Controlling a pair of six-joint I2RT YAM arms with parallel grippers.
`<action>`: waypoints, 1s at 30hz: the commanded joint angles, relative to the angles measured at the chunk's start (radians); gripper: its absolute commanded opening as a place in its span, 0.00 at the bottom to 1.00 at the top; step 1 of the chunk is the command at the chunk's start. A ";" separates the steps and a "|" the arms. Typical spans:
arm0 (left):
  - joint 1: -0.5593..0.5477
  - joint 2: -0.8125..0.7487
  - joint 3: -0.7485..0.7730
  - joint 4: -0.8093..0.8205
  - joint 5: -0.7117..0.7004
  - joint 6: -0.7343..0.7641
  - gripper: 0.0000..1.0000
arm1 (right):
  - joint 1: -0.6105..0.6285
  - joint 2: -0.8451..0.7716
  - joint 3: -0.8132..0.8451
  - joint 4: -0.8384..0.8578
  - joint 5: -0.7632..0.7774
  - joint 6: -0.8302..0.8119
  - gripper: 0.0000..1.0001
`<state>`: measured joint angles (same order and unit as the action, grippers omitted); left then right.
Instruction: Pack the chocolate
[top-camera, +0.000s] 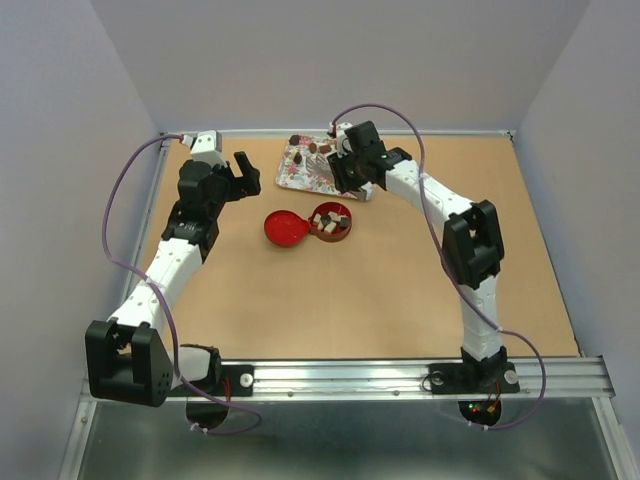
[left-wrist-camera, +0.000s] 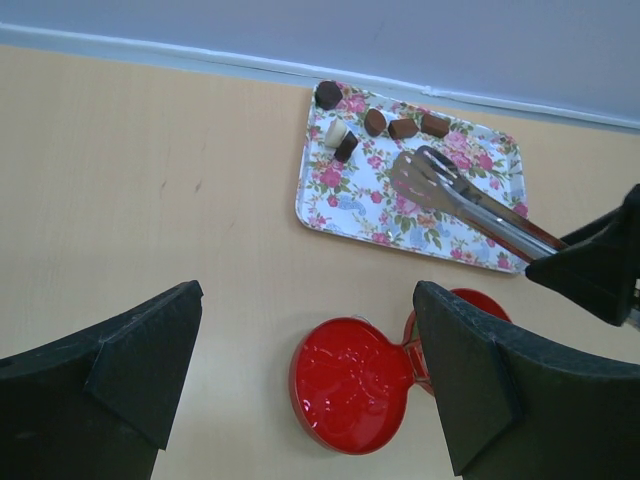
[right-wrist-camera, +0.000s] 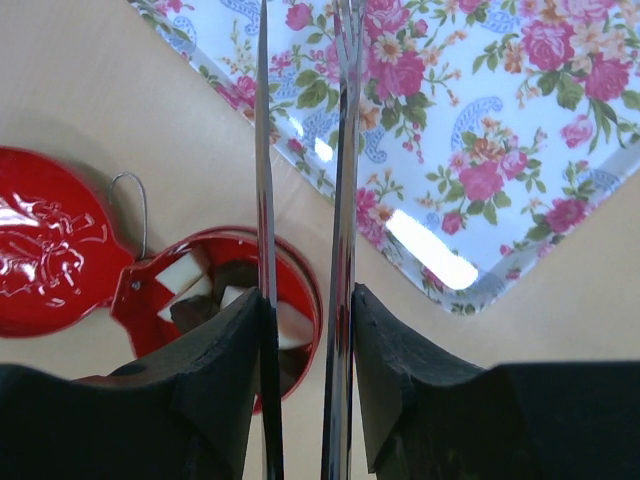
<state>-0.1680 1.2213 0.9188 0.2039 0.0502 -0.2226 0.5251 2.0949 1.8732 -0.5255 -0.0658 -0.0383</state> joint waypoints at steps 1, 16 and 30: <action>0.004 -0.032 0.046 0.029 0.005 0.002 0.99 | 0.007 0.052 0.125 0.062 -0.032 -0.035 0.45; 0.005 -0.020 0.046 0.031 -0.003 0.003 0.99 | 0.007 0.252 0.299 0.067 -0.002 -0.057 0.47; 0.004 -0.011 0.049 0.034 -0.010 0.008 0.99 | 0.007 0.344 0.382 0.065 -0.045 -0.084 0.47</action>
<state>-0.1680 1.2209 0.9188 0.2043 0.0475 -0.2218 0.5251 2.4397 2.1838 -0.5076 -0.0868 -0.1051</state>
